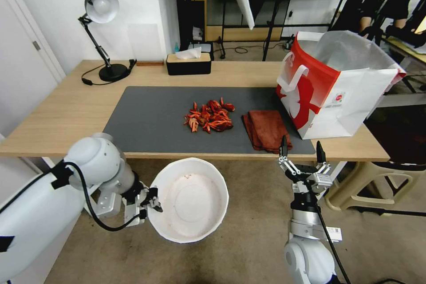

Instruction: Sweep shrimp from table into container with towel, then put container into takeout bag.

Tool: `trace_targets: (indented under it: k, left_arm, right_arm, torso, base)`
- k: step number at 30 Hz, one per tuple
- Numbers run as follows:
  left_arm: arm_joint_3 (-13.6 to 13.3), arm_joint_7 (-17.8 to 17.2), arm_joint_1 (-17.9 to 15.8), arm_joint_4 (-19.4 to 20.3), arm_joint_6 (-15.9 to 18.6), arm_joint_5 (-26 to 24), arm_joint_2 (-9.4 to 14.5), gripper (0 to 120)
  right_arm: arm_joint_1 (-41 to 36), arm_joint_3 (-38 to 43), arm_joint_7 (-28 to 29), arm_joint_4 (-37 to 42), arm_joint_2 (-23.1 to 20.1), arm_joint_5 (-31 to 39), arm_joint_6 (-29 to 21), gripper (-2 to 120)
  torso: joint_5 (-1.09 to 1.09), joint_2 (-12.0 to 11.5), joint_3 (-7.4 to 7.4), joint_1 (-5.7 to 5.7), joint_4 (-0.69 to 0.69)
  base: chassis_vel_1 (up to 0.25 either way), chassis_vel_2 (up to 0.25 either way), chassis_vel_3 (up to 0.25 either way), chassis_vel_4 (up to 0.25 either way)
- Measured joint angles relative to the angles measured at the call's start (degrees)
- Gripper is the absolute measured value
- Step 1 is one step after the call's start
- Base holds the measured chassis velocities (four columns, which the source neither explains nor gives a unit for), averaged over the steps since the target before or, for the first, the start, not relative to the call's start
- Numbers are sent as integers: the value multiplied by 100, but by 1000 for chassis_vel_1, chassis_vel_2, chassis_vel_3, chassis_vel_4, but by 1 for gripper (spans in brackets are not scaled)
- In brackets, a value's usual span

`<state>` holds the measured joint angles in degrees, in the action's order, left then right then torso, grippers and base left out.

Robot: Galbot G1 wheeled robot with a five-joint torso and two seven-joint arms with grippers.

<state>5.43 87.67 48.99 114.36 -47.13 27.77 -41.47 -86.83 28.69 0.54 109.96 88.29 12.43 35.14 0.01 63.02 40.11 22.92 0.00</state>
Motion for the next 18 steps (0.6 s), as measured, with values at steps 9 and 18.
trace_targets:
  k: [9, 18]
  left_arm:
    - [-130, 0, 85, -273, -17, 355, -341, 0]
    - [-225, 0, 53, -672, -14, 545, -605, 0]
  right_arm:
    - [-7, 77, -3, -1, -65, 101, 27, 100]
    - [-13, 130, -6, 29, -149, 183, 28, 100]
  torso:
    - [-1, 0, 0, 0, 0]
    - [0, -1, 0, 0, 0]
  base:
    - [0, 0, 0, 0]
    - [0, 0, 0, 0]
